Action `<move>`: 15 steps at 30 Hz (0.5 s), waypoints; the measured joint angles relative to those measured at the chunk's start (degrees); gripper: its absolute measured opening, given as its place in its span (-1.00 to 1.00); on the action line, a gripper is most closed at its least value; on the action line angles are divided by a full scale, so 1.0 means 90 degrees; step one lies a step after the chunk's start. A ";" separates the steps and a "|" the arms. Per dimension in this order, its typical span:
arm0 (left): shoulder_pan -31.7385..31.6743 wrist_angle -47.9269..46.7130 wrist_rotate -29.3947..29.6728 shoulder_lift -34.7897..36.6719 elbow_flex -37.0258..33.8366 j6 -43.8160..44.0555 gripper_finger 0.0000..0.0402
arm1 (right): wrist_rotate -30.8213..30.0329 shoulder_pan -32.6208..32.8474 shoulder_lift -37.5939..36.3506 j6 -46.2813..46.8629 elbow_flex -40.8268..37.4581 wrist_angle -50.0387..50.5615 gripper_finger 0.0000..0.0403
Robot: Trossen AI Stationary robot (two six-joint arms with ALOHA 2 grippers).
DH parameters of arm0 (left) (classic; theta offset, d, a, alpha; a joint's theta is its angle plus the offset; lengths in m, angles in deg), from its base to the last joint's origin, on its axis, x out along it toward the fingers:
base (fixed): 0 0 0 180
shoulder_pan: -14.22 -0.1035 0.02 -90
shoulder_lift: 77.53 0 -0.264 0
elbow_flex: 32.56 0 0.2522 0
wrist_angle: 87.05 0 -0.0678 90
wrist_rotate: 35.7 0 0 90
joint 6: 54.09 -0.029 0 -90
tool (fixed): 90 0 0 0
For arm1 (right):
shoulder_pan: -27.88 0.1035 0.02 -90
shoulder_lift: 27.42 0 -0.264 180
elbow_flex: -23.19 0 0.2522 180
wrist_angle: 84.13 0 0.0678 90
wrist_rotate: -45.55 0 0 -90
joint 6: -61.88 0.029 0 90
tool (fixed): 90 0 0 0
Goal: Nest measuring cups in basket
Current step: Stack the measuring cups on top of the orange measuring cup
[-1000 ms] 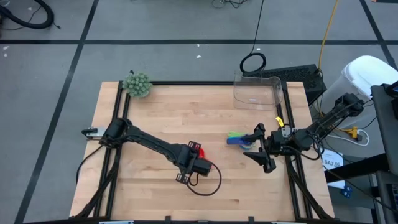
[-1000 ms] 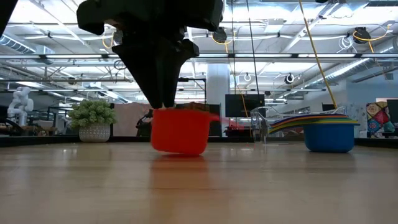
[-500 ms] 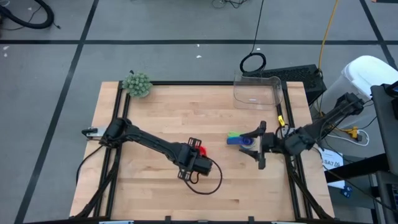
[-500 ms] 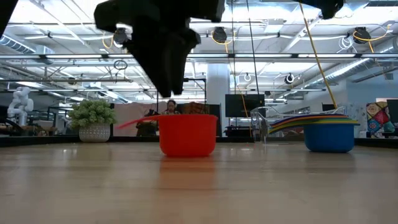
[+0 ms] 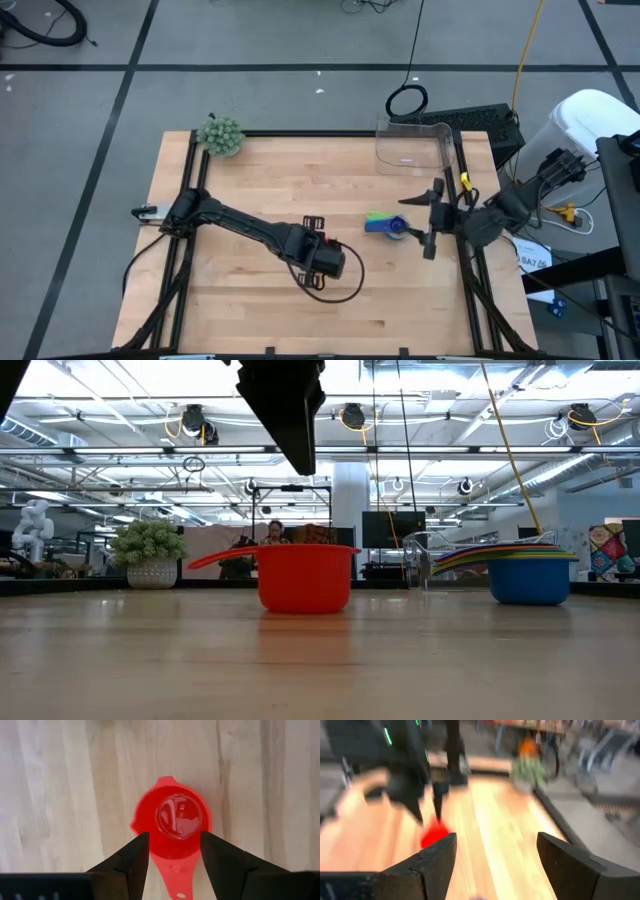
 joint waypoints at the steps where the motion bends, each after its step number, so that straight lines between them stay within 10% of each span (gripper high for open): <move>1: 0.0005 0.0005 0.0091 0.0000 0.0000 0.0024 -0.11 | 0.0038 -0.0007 0.0132 0.0259 0.0242 0.0617 0.33; 8: -0.0226 0.0138 0.0770 0.0000 0.0000 0.0009 -0.11 | 0.1328 -0.0296 0.1392 0.1931 0.1608 0.4788 0.23; 15: -0.0573 0.0841 0.0978 0.0000 0.0000 -0.0413 -0.11 | 0.2292 -0.0734 0.2394 0.1207 0.1706 0.5477 0.23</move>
